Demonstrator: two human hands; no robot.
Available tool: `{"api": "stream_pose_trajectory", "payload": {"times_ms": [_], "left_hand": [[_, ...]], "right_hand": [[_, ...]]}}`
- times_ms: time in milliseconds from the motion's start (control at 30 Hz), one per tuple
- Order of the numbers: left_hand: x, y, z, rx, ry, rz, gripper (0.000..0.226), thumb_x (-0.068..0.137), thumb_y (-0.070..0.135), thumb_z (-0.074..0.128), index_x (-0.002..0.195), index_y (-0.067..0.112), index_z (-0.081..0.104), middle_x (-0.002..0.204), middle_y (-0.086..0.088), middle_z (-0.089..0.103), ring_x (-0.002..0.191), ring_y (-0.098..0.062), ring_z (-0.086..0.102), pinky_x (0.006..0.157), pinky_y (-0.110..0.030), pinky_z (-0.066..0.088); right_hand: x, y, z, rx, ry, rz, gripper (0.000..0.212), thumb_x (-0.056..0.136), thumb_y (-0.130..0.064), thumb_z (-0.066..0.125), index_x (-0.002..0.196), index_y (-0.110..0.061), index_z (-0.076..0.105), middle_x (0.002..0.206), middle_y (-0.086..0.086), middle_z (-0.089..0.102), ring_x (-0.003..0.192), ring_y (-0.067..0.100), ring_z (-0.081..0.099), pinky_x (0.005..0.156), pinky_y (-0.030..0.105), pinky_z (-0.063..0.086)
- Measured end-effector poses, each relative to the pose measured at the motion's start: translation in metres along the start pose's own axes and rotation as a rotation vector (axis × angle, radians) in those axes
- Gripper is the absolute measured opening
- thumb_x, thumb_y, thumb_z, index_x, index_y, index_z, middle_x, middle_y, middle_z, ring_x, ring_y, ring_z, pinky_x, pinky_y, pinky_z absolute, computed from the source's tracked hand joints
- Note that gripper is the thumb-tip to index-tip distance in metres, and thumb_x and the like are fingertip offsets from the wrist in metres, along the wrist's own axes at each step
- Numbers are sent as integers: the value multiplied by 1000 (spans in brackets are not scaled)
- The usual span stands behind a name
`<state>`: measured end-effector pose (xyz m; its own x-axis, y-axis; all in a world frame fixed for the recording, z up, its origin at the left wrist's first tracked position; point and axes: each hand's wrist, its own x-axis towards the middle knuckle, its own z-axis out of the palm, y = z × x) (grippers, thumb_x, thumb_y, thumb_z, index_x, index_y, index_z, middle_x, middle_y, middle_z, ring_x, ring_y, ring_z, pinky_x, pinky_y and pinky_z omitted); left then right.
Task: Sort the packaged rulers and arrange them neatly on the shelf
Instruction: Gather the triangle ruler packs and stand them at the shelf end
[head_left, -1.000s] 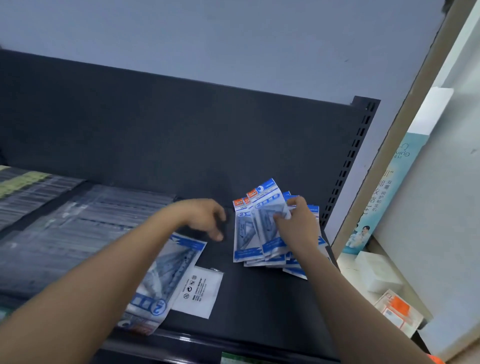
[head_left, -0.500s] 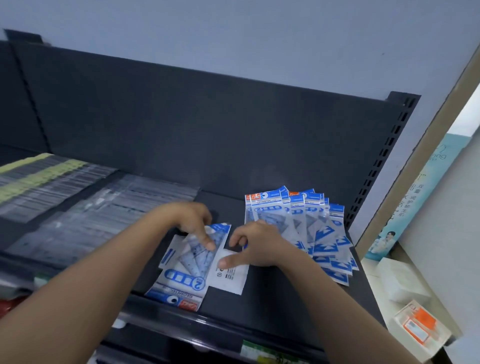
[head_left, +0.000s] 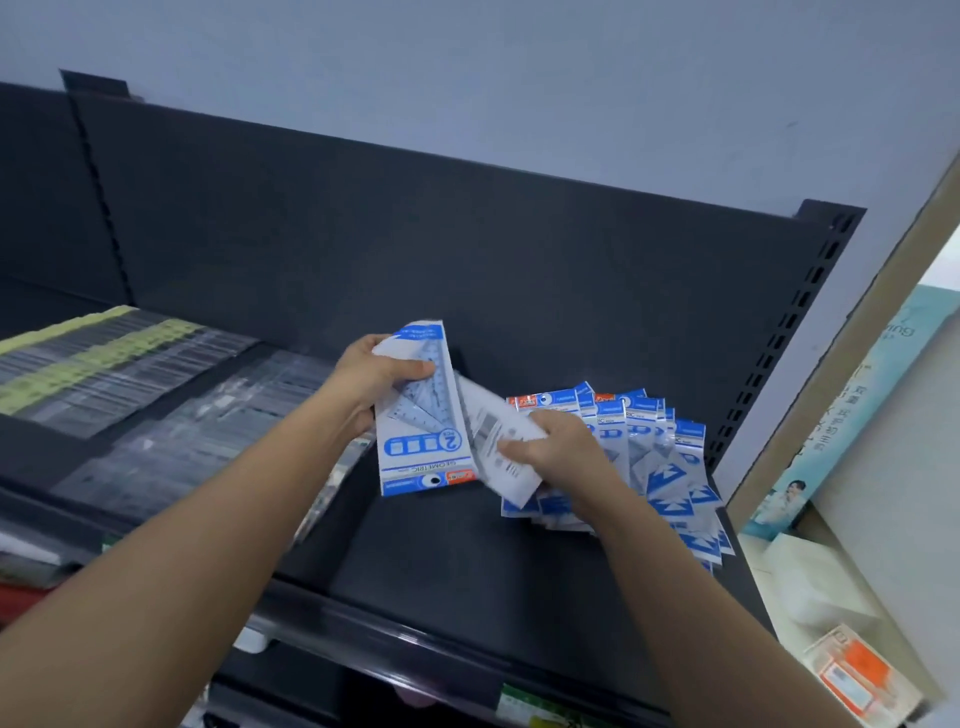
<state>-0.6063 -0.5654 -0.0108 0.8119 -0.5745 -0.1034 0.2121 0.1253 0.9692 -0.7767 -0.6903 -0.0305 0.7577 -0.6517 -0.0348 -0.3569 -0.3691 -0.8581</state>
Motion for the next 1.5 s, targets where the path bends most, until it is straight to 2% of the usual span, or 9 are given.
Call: {"api": "stream_pose_trajectory", "payload": {"times_ms": [167, 300, 500, 800, 933, 1033, 1233, 1367, 1500], "left_hand": [[4, -11, 15, -60, 65, -65, 46, 77, 0, 76, 118, -7, 56, 99, -20, 70, 72, -27, 71, 58, -41, 59], [3, -18, 39, -80, 5, -102, 32, 81, -11, 60, 111, -2, 60, 92, -17, 70, 73, -27, 68, 67, -41, 59], [7, -15, 55, -194, 28, -87, 28, 78, -13, 63, 101, 3, 64, 98, -19, 70, 81, -31, 69, 76, -46, 58], [0, -19, 82, -238, 272, 352, 43, 77, -12, 65, 87, 27, 49, 99, -10, 64, 94, -28, 67, 85, -46, 56], [-17, -29, 101, -173, 35, 384, 37, 79, -14, 59, 98, 17, 56, 97, -6, 66, 91, -21, 66, 78, -31, 56], [-24, -34, 103, -158, -258, 287, 59, 67, -12, 65, 114, 21, 51, 99, -9, 63, 85, -22, 66, 73, -33, 55], [-20, -20, 88, -360, -580, -102, 71, 75, 57, 65, 122, 4, 57, 118, -19, 61, 105, -32, 60, 94, -46, 46], [-15, -20, 88, -319, -328, -96, 32, 89, -1, 57, 121, -2, 52, 104, -19, 68, 86, -29, 68, 69, -37, 59], [-14, -27, 85, -369, -299, -106, 34, 88, -14, 48, 119, 1, 54, 110, -20, 67, 89, -32, 69, 70, -41, 59]], "right_hand": [[0, 3, -9, -120, 436, -296, 16, 90, -9, 54, 95, -17, 67, 77, 0, 62, 70, 20, 55, 62, 33, 45], [0, 11, -2, -286, 588, -518, 38, 80, 2, 58, 105, -20, 76, 113, 5, 69, 105, 24, 61, 91, 39, 49], [-1, 15, -16, -414, 689, -468, 32, 85, -3, 61, 109, -19, 75, 116, 4, 70, 109, 25, 62, 96, 40, 45], [-5, 4, -22, -426, 637, -221, 17, 91, -15, 48, 86, -17, 64, 59, -1, 48, 53, 18, 40, 47, 26, 27], [-2, -1, -15, -232, 535, -278, 20, 90, -20, 48, 71, -25, 50, 58, -6, 46, 56, 15, 41, 54, 28, 30], [1, 0, -9, -202, 452, -341, 22, 89, -27, 48, 101, -23, 66, 82, -7, 64, 75, 15, 54, 67, 27, 39], [7, 21, -2, -434, 461, -458, 63, 79, -23, 46, 141, -10, 48, 144, 17, 46, 130, 36, 45, 105, 49, 40], [1, 22, 3, -506, 381, -509, 78, 70, -47, 44, 142, -17, 47, 151, 12, 36, 137, 30, 34, 110, 47, 32], [0, 13, -3, -144, 473, -464, 48, 81, -38, 55, 122, -14, 64, 131, 4, 52, 120, 17, 46, 103, 38, 40]]}}
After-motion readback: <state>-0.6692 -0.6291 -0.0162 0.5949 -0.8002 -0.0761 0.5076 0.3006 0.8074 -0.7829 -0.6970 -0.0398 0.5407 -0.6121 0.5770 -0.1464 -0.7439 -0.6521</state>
